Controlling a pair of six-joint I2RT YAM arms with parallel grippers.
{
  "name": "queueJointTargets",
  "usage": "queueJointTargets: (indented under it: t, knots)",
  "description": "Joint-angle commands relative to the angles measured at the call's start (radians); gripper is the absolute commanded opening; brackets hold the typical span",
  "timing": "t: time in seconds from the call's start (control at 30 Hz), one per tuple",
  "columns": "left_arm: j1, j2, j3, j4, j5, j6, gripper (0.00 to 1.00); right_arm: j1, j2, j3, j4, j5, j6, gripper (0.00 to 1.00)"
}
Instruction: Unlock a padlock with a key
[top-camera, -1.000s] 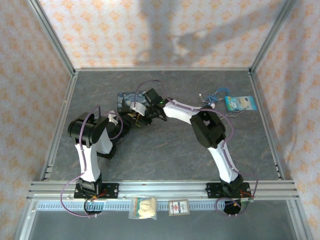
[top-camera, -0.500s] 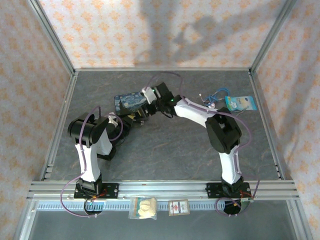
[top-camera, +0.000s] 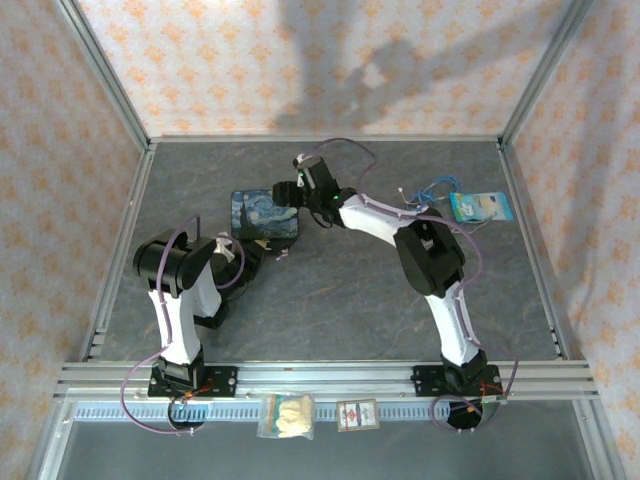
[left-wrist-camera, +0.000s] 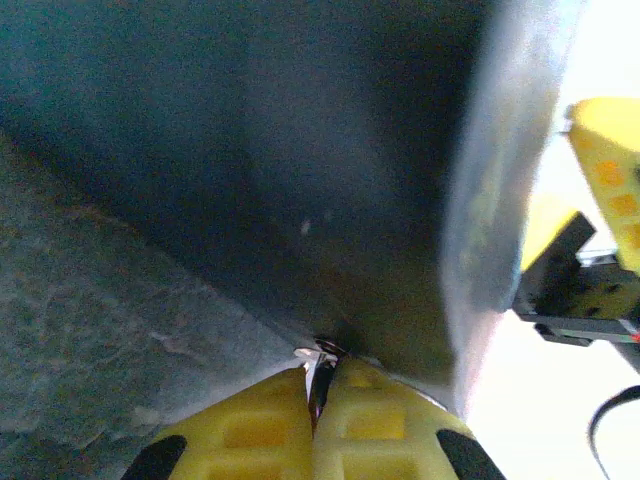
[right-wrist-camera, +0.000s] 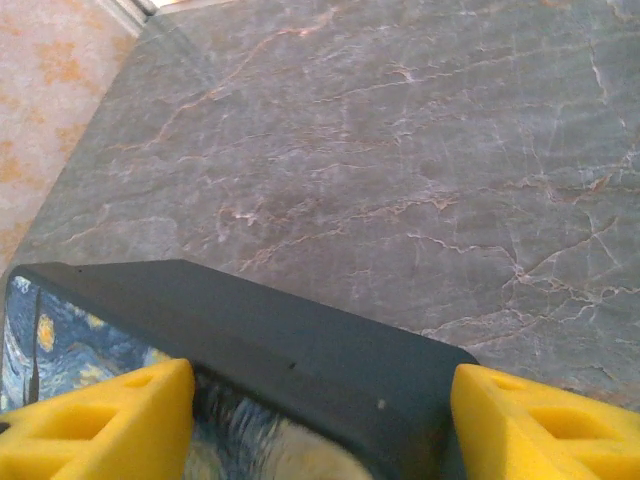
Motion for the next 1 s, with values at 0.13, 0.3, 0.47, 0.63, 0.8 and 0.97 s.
queueJointTargets:
  t: [0.13,0.3,0.47,0.63,0.8,0.97]
  knots:
    - [0.002,0.023,-0.026,0.214,-0.016,-0.011,0.0,0.02,0.04,-0.001,-0.004,0.085,0.089,0.67]
    - [0.019,0.007,-0.016,0.214,-0.039,-0.065,0.0,0.017,0.085,0.011,-0.046,0.14,0.096,0.67]
    - [0.023,-0.011,0.01,0.2,-0.096,-0.107,0.0,0.01,0.09,-0.03,-0.026,0.166,0.122,0.67]
    - [0.025,-0.054,0.019,0.098,-0.18,-0.111,0.0,0.005,0.085,-0.049,-0.034,0.194,0.124,0.67]
    - [0.027,-0.149,-0.035,-0.028,-0.314,-0.108,0.0,0.002,0.068,-0.095,-0.022,0.218,0.127,0.66]
    - [0.031,-0.208,-0.045,-0.102,-0.355,-0.099,0.0,0.001,0.057,-0.113,-0.009,0.221,0.131,0.66]
